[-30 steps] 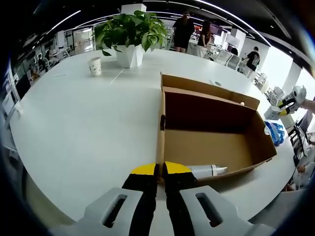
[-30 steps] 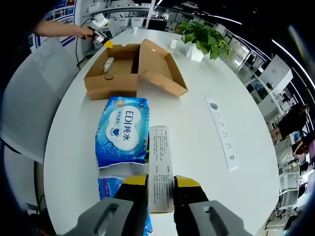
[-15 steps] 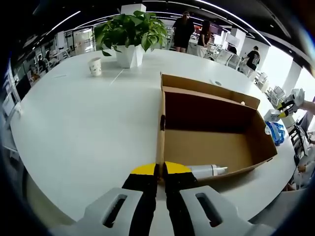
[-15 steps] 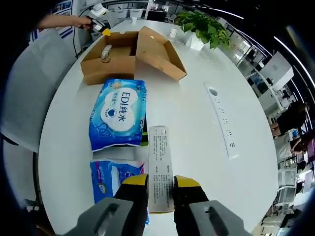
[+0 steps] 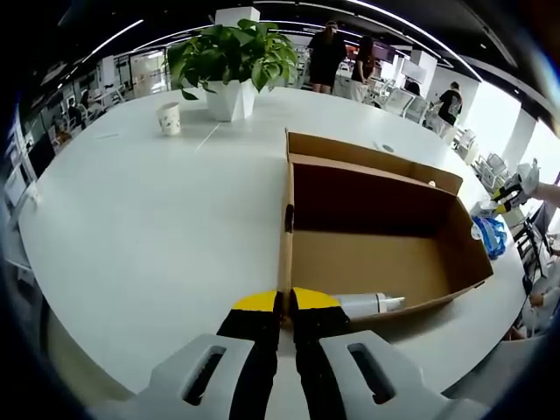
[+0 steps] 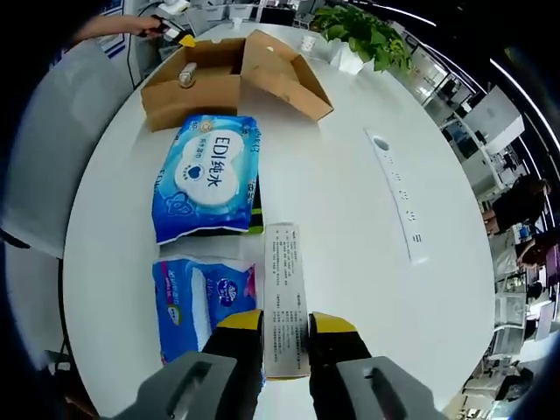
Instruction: Operate the shoe box by opening the lid, removing the specified soft item, and placing it in the target area until the item is outside and the box remains undamaged.
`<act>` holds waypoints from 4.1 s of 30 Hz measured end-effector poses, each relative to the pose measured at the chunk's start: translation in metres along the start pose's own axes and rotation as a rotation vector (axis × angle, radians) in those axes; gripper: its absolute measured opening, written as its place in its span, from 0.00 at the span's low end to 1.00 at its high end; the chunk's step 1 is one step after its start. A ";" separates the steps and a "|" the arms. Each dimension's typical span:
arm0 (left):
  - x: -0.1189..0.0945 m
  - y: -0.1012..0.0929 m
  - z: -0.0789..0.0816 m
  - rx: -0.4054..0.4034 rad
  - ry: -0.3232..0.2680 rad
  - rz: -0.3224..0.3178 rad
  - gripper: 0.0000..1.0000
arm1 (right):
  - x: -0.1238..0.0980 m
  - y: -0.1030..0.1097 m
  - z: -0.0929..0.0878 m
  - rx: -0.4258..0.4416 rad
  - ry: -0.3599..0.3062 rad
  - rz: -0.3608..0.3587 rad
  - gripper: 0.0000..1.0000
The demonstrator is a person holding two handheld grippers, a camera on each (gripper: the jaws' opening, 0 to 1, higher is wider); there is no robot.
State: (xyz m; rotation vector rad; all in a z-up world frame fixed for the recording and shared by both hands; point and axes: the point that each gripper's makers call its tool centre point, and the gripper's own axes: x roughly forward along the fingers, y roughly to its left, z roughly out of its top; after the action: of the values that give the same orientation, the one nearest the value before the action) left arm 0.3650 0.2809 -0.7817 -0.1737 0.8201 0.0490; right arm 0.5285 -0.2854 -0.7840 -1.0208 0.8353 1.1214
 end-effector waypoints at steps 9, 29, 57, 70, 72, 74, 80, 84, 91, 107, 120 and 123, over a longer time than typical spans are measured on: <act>-0.003 -0.005 -0.001 0.001 0.001 0.001 0.02 | 0.011 -0.004 -0.021 -0.054 0.076 0.000 0.16; -0.005 -0.008 -0.001 0.004 0.004 0.004 0.02 | 0.020 -0.007 -0.041 -0.108 0.134 0.022 0.15; -0.004 -0.005 -0.002 0.007 0.006 0.005 0.02 | 0.022 -0.016 -0.039 -0.121 0.150 -0.004 0.16; -0.003 -0.003 -0.002 0.013 0.008 0.005 0.02 | 0.015 -0.017 -0.032 -0.112 0.147 -0.027 0.18; -0.003 -0.003 -0.002 0.015 0.009 0.005 0.02 | 0.013 -0.017 -0.032 -0.106 0.144 -0.032 0.19; -0.003 -0.003 -0.001 0.017 0.011 0.004 0.02 | 0.011 -0.016 -0.030 -0.099 0.141 -0.038 0.21; -0.002 -0.004 -0.001 0.034 0.019 0.003 0.02 | 0.007 -0.013 -0.026 -0.082 0.122 -0.053 0.21; -0.003 -0.007 -0.001 0.051 0.020 0.003 0.03 | -0.002 -0.012 -0.021 -0.058 0.111 -0.075 0.28; -0.003 -0.015 0.001 0.111 0.019 0.003 0.03 | -0.011 -0.013 -0.011 0.003 0.061 -0.120 0.31; -0.010 -0.030 0.004 0.237 0.024 -0.064 0.13 | -0.037 0.028 0.017 0.204 -0.053 -0.179 0.40; -0.016 -0.053 0.022 0.392 0.037 -0.208 0.22 | -0.044 0.071 0.053 0.350 -0.151 -0.190 0.43; -0.015 -0.058 0.026 0.486 0.038 -0.224 0.24 | -0.043 0.075 0.060 0.373 -0.177 -0.186 0.44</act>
State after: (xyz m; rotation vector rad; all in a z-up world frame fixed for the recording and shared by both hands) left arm 0.3800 0.2288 -0.7452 0.1937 0.8238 -0.3639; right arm 0.4476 -0.2335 -0.7414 -0.6627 0.7549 0.8439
